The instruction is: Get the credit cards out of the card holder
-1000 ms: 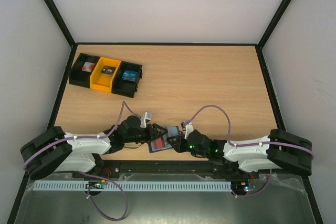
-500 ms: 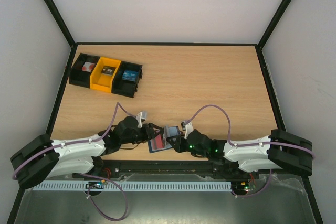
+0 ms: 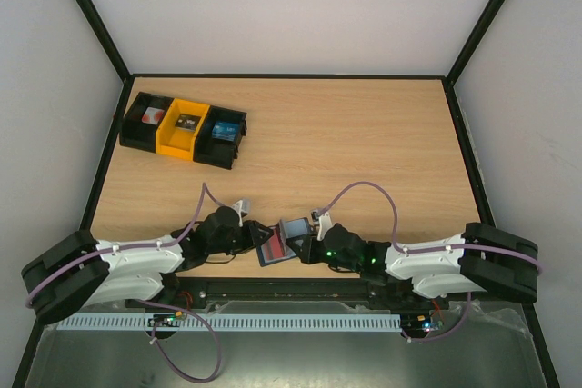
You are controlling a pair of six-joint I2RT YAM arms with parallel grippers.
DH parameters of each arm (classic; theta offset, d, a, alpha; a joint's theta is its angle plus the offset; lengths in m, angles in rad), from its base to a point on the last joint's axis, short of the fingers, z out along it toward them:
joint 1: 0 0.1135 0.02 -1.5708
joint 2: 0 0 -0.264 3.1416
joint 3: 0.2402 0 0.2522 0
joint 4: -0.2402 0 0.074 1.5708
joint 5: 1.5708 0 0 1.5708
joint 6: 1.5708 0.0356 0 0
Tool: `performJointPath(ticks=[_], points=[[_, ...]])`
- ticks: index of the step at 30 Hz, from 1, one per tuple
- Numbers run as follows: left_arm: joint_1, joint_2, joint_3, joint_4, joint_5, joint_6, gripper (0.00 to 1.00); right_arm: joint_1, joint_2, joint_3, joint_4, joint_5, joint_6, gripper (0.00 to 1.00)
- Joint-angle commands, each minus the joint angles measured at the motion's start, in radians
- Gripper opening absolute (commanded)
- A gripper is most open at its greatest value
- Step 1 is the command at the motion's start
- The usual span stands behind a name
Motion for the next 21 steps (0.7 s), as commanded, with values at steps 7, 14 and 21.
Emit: performJointPath(ticks=[7,14,21], points=[[0.004,0.053,-0.018,0.049,-0.004,0.016,0.26,0.006,0.032,0.027,0.071,-0.015,0.019,0.16],[0.004,0.064,-0.031,0.076,-0.002,0.013,0.26,0.006,0.037,0.016,0.109,-0.021,0.031,0.05],[0.003,0.059,-0.041,0.102,0.004,0.006,0.27,0.006,0.074,0.033,0.074,-0.004,0.026,0.1]])
